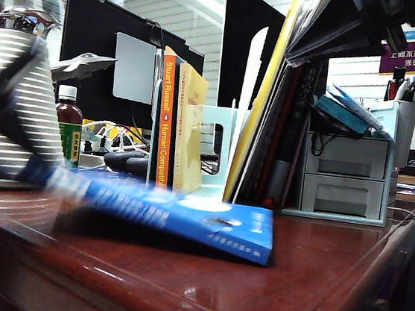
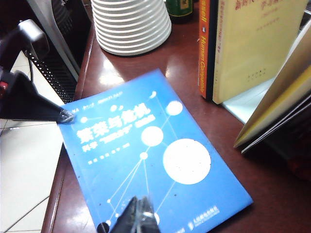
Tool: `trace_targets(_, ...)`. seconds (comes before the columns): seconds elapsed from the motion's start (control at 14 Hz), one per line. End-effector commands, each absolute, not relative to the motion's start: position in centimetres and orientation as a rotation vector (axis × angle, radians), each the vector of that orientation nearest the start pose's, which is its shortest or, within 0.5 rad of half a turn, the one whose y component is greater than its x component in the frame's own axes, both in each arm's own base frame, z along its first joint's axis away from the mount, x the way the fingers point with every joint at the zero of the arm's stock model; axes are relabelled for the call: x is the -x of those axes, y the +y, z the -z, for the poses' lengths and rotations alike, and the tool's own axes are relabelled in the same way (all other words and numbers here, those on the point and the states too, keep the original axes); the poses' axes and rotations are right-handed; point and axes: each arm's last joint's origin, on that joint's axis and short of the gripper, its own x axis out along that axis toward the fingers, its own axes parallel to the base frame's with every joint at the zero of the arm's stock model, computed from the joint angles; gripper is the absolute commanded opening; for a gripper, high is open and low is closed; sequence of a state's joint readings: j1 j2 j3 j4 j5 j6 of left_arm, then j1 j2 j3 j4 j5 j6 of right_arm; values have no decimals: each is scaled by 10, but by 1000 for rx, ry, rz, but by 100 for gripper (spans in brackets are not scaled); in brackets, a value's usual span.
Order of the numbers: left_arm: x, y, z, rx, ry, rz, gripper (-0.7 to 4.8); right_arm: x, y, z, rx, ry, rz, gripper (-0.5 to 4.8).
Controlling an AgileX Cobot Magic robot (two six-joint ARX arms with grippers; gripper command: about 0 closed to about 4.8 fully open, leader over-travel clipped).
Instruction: Pick up the blue book and put it on the bookshelf.
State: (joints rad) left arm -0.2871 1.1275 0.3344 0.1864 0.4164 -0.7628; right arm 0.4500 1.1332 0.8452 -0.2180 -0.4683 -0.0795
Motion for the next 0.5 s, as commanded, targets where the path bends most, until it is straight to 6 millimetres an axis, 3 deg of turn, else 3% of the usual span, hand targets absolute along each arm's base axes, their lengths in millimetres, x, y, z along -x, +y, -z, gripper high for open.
trace_targets(0.07,-183,-68,-149,718,903,463,-7,-213,118,-291,70,439,-922,-5)
trace_targets(0.43,-202,-77,-193,831,609,713,-7,-216,118,-295,78,385,-895,1)
trace_targets(0.5,-208,-79,-206,829,569,732,-7,-216,118,-296,76,376,-907,125)
